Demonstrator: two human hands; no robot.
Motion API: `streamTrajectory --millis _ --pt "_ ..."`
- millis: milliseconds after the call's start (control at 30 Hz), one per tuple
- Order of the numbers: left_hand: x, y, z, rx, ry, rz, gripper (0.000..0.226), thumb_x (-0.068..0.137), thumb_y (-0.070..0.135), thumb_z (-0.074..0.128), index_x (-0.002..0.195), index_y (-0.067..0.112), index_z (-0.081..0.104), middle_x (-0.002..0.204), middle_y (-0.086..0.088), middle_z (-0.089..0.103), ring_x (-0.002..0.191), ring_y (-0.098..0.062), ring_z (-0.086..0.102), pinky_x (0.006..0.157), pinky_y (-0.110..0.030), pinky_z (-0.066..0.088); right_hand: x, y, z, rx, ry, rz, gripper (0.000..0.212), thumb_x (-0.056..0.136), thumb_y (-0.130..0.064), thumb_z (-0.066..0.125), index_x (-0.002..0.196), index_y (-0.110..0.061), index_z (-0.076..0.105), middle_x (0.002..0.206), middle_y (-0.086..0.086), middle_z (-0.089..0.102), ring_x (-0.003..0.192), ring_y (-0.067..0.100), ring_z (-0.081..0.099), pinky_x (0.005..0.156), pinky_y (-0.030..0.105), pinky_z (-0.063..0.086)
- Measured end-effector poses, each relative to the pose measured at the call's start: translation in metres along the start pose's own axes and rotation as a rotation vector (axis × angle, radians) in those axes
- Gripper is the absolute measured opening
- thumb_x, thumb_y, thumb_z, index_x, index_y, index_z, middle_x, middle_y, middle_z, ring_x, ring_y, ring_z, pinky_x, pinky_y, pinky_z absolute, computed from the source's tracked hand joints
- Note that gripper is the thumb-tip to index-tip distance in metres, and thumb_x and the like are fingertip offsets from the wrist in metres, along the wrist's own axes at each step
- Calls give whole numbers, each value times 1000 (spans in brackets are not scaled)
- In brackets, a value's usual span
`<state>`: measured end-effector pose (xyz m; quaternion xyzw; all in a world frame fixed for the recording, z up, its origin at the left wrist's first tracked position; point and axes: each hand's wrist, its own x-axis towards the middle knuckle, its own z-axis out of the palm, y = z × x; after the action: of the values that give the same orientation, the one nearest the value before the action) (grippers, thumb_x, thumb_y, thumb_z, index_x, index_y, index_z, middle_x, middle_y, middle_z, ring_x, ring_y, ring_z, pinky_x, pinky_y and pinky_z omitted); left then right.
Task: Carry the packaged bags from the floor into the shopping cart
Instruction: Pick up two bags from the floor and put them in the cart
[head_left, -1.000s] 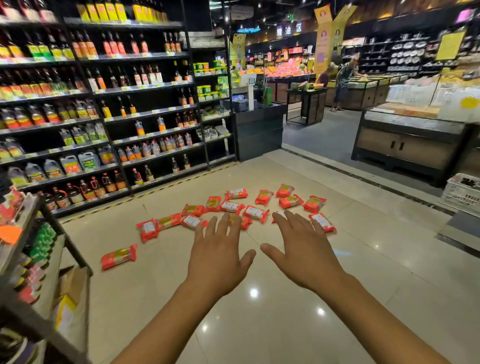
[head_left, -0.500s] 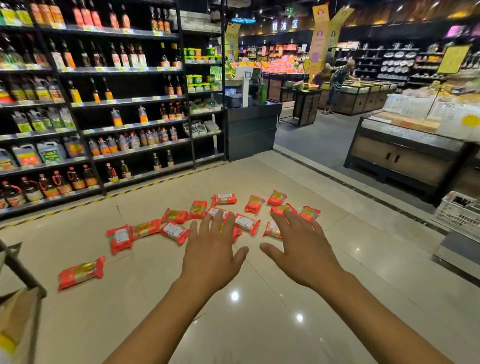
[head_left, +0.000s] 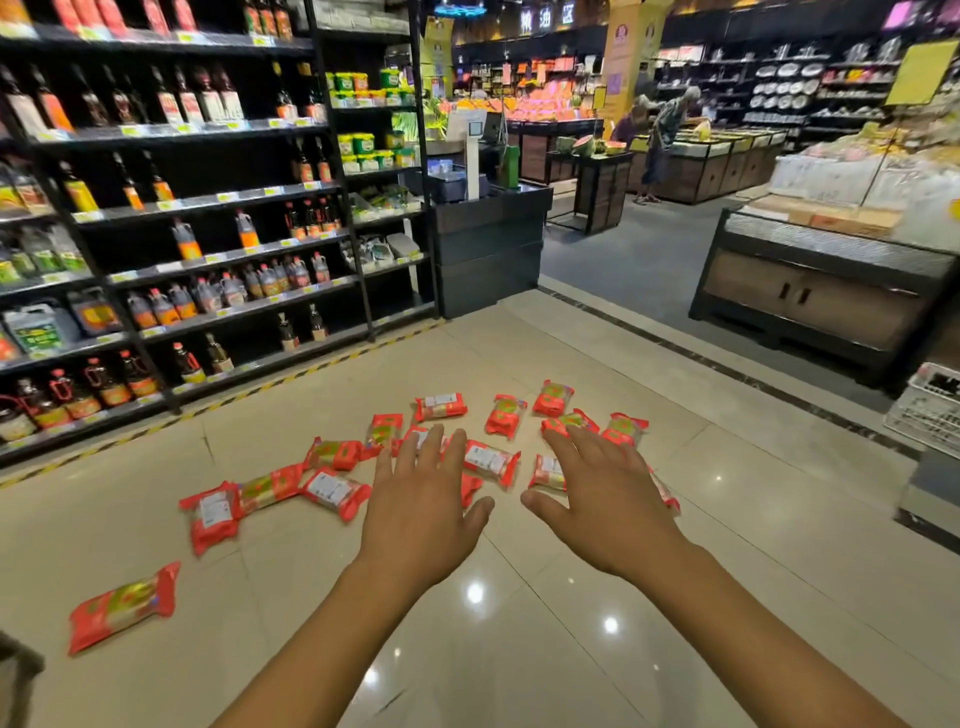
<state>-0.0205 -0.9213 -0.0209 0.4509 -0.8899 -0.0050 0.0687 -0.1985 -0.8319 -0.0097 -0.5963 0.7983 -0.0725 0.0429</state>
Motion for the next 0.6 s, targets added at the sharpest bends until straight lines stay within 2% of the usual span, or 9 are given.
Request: streamTrajectory --millis 133,233,367,600 --pt "78 -6 9 33 3 -4 79 101 65 31 163 25 5 172 -4 6 158 -28 6 127 -51 8 82 22 4 24 16 -23 76 99 -68 36 161 -31 14 171 0 12 157 23 11 125 48 6" --pt "141 -9 12 52 -11 -22 79 100 66 33 163 25 6 172 -4 6 158 -28 7 128 -50 7 149 41 1 46 26 -40 82 93 -75 26 161 -31 13 171 1 12 156 21 12 126 47 7" --pt "220 -9 19 78 -28 -39 80 101 66 34 164 25 6 172 -5 7 158 -28 8 128 -48 8 229 66 -3 62 -15 -68 77 100 -66 35 163 -29 8 170 3 12 157 23 10 126 47 6" --pt "324 -23 41 74 -68 -87 80 101 65 35 163 24 7 172 -6 8 157 -29 9 128 -49 9 343 89 5 37 -43 -123 77 99 -67 37 162 -28 13 169 4 20 156 24 15 126 46 11"
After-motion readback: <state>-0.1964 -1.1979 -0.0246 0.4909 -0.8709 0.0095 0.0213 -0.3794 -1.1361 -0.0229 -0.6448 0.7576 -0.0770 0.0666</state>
